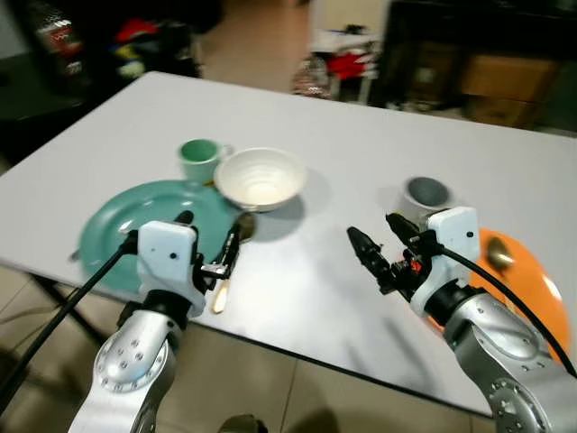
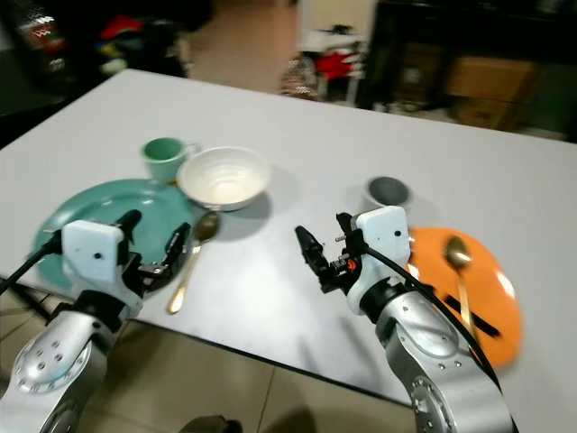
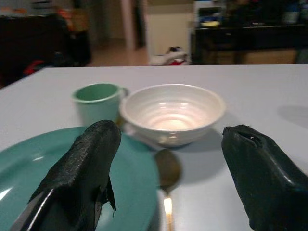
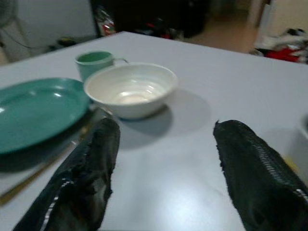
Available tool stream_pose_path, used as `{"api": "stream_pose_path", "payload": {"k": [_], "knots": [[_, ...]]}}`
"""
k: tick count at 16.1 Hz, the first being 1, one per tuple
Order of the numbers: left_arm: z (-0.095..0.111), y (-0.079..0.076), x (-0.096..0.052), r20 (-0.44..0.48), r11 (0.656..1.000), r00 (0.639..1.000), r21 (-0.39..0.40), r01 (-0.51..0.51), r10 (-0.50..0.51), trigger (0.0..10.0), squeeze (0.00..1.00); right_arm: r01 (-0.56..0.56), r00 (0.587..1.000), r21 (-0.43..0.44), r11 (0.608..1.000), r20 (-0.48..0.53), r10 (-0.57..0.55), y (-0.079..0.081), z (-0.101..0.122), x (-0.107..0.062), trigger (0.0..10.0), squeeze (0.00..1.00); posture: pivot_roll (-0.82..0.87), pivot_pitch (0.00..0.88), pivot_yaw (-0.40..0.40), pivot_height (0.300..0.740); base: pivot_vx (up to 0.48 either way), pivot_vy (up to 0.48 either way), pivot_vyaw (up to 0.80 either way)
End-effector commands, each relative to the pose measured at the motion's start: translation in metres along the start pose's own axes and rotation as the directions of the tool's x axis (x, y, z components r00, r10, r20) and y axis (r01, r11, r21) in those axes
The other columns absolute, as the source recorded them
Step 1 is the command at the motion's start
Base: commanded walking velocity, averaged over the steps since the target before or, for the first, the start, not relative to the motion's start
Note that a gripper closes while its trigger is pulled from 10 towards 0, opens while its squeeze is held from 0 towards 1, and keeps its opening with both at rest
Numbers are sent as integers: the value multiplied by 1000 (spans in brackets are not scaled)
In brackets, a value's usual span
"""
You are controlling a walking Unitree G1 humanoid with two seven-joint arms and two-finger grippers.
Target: Setting the table
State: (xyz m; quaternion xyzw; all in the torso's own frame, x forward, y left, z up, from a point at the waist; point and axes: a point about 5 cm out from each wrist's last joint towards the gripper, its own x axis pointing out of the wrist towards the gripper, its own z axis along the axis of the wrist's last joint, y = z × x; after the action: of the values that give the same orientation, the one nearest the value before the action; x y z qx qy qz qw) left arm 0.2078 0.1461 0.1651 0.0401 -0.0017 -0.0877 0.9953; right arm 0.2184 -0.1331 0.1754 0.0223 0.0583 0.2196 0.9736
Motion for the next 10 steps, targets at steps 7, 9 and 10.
{"api": "stream_pose_path", "payload": {"k": [7,9,10], "knots": [[4,5,2,2,998,1000,62,1,-1,10000,0,17,999,35,999,43,-18,1,-7,3,10000,1000,56,0,12,740,0,0,800],[4,6,8,4,997,1000,69,17,-18,10000,0,48,997,12,999,65,-48,-2,-6,1,10000,1000,39,0,33,740,0,0,800],[5,5,11,7,997,999,68,34,-34,10000,0,69,995,16,997,70,-70,-4,-4,-1,10000,1000,22,0,50,740,0,0,800]]}}
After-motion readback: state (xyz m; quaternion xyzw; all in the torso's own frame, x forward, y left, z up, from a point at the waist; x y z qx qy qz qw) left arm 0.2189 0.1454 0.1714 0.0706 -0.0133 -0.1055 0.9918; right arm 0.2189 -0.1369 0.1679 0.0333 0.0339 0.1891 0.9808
